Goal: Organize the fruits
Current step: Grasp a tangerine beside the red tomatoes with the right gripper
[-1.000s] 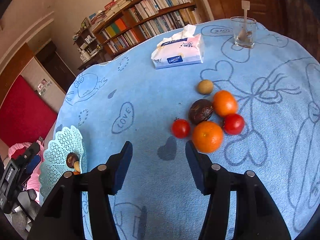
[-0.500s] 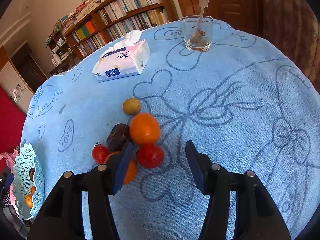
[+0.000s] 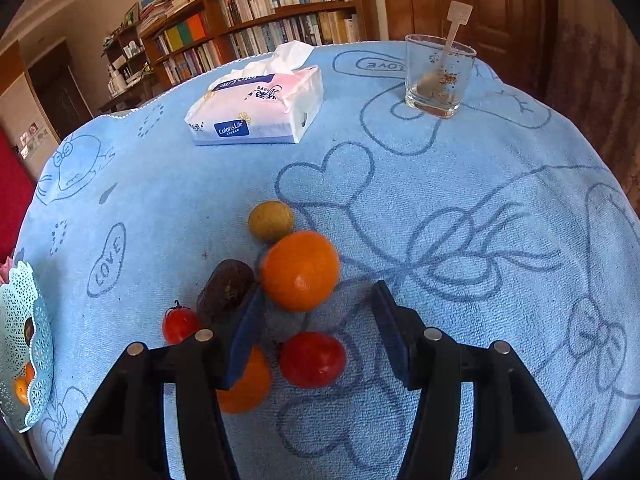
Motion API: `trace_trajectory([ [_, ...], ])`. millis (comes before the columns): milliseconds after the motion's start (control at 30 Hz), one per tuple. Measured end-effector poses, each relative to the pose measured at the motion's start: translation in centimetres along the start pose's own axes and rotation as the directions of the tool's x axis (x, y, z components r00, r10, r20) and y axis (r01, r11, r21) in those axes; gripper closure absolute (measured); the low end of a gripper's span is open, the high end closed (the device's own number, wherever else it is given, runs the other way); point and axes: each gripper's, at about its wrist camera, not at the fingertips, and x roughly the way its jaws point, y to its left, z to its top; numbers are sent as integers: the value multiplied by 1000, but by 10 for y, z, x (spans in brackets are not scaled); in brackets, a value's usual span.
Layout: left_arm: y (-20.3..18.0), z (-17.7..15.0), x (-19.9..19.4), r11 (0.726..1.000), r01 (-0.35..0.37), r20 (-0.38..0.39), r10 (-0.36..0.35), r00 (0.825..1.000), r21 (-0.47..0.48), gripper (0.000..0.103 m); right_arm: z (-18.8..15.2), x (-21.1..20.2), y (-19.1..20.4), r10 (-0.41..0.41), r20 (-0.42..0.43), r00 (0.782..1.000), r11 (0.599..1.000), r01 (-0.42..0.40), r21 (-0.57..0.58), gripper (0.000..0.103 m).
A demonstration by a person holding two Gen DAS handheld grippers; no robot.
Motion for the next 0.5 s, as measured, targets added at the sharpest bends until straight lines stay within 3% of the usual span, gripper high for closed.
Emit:
trace_trajectory([
  [200, -5, -3, 4, 1000, -4, -8, 4, 1000, 16, 7, 5, 5, 6, 16, 4, 1000, 999, -16, -34, 61],
  [500, -15, -4, 2, 999, -24, -9, 25, 1000, 29, 7, 5, 0, -4, 33, 7, 999, 999, -33, -14, 61],
])
